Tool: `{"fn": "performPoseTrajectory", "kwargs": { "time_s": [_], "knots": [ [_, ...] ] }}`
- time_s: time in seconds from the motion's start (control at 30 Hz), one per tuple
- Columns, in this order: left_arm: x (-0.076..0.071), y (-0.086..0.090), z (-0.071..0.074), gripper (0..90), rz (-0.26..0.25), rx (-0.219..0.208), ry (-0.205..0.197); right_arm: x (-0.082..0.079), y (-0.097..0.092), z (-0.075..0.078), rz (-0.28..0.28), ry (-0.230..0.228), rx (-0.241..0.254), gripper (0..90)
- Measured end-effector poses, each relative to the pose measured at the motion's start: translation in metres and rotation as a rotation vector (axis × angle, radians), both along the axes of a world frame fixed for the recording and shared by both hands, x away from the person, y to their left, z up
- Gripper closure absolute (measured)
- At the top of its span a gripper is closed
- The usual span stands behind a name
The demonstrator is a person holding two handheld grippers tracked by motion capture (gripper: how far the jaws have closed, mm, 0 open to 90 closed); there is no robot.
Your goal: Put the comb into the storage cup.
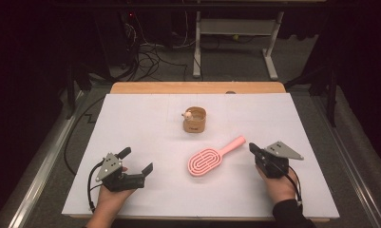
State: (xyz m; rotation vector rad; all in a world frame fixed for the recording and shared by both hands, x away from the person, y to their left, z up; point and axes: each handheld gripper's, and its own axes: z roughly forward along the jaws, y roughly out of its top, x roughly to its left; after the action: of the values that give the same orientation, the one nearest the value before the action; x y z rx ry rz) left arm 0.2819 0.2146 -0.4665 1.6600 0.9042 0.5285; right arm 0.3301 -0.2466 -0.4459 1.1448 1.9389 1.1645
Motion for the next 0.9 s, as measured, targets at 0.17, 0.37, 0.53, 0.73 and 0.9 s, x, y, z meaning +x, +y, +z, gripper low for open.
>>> {"fn": "performPoseTrajectory", "kwargs": {
  "time_s": [0.17, 0.37, 0.53, 0.73, 0.9],
  "knots": [
    [0.0, 0.0, 0.0, 0.0, -0.009, -0.004, -0.005, 0.023, 0.014, 0.0, -0.007, 0.036, -0.055, 90.0],
    [0.001, 0.0, -0.001, 0.0, -0.014, -0.001, -0.003, 0.056, 0.034, -0.003, -0.013, 0.098, -0.14, 90.0],
    [0.0, 0.0, -0.001, 0.0, -0.013, -0.01, -0.007, 0.073, 0.049, 0.003, 0.007, 0.123, -0.237, 90.0],
    [0.001, 0.0, -0.001, 0.0, -0.015, -0.012, -0.008, 0.079, 0.057, 0.002, 0.026, 0.169, -0.289, 90.0],
    [0.001, 0.0, -0.001, 0.0, -0.015, -0.014, -0.008, 0.081, 0.058, -0.001, 0.029, 0.193, -0.31, 90.0]
  ]
}}
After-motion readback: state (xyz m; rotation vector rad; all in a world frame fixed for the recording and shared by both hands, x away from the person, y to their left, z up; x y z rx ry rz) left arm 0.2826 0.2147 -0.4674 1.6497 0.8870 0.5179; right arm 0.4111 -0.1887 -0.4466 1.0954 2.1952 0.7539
